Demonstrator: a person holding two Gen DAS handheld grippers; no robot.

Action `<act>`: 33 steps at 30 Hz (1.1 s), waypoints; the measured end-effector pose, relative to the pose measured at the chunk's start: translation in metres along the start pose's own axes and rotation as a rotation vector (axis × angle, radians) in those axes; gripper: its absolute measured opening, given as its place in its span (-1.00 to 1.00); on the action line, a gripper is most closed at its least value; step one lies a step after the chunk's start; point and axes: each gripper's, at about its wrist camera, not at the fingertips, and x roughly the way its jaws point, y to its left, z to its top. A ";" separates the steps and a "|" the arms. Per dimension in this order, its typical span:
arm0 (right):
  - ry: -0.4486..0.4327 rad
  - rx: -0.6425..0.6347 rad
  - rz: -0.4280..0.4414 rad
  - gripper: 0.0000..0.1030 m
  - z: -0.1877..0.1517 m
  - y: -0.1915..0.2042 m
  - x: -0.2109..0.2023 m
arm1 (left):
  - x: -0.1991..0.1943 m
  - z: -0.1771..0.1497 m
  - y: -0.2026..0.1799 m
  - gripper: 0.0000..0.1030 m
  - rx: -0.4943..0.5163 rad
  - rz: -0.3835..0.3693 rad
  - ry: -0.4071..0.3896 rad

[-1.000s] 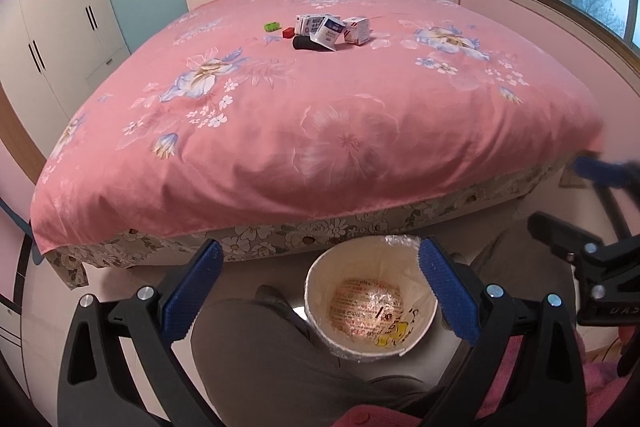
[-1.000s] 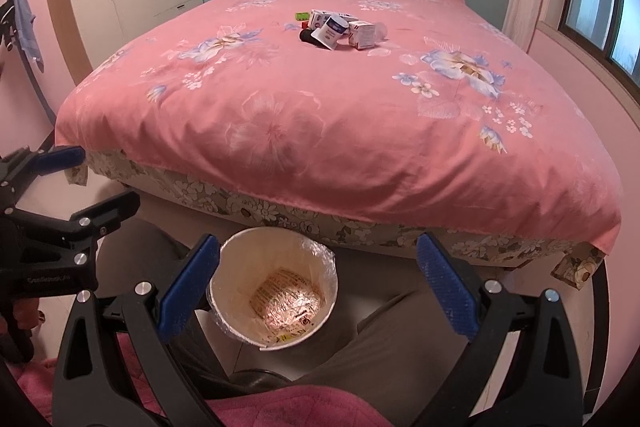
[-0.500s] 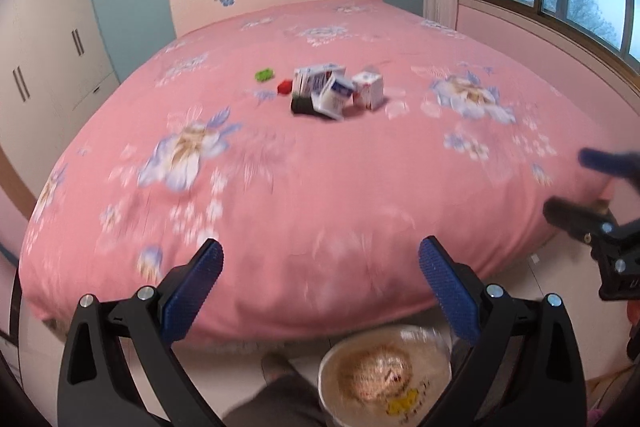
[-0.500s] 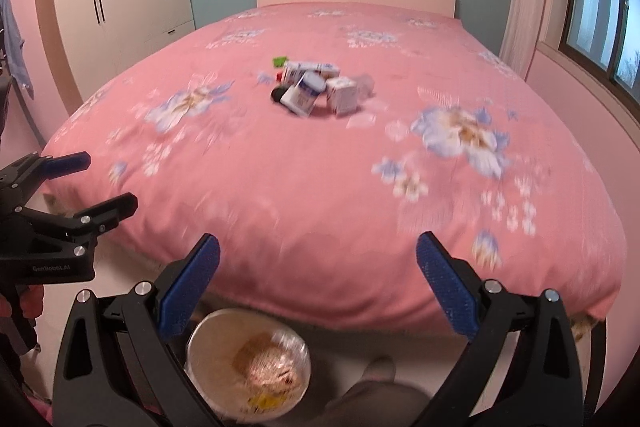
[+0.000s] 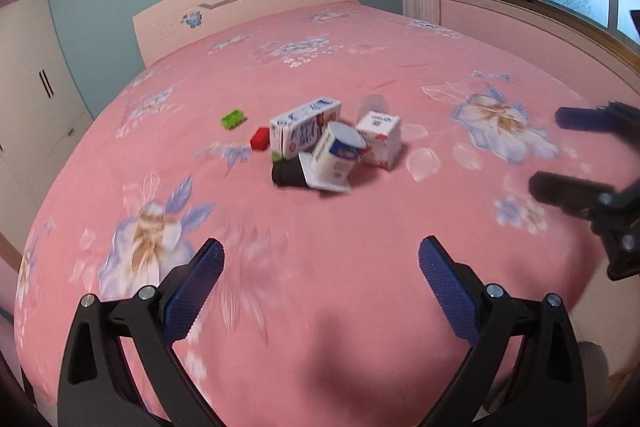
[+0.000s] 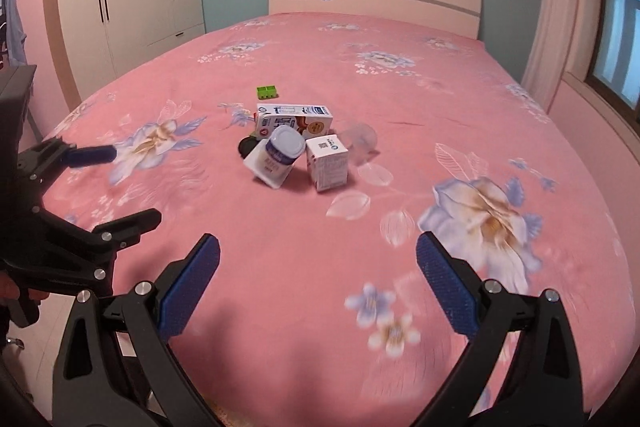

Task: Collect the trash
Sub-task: 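Reach both tools toward the trash cluster on the bed, then grasp the yogurt cup with the left tool while the right tool grasps the white box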

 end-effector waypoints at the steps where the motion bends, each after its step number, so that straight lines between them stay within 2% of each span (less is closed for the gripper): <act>1: 0.007 -0.010 0.010 0.87 0.003 -0.004 0.013 | 0.007 0.003 0.000 0.93 0.009 0.002 -0.007; 9: 0.072 -0.029 0.081 0.87 0.023 -0.024 0.108 | 0.078 0.032 -0.007 0.92 0.082 -0.046 -0.011; 11: 0.086 -0.024 0.086 0.87 0.026 -0.029 0.130 | 0.097 0.037 -0.009 0.68 0.105 -0.065 -0.010; 13: 0.111 -0.015 0.106 0.85 0.030 -0.035 0.156 | 0.111 0.040 -0.011 0.64 0.121 -0.082 -0.002; 18: 0.132 -0.042 0.172 0.43 0.038 -0.035 0.193 | 0.147 0.048 -0.011 0.62 0.136 -0.118 0.019; 24: 0.164 -0.016 0.237 0.04 0.052 -0.036 0.225 | 0.175 0.059 -0.001 0.39 0.097 -0.168 0.042; 26: 0.172 -0.007 0.253 -0.06 0.057 -0.036 0.233 | 0.184 0.062 0.003 0.23 0.067 -0.211 0.057; 30: 0.165 0.041 0.274 -0.11 0.061 -0.043 0.237 | 0.193 0.066 0.010 0.19 -0.002 -0.229 0.056; 33: 0.142 0.046 0.258 -0.11 0.064 -0.043 0.230 | 0.192 0.068 0.013 0.16 -0.033 -0.231 0.053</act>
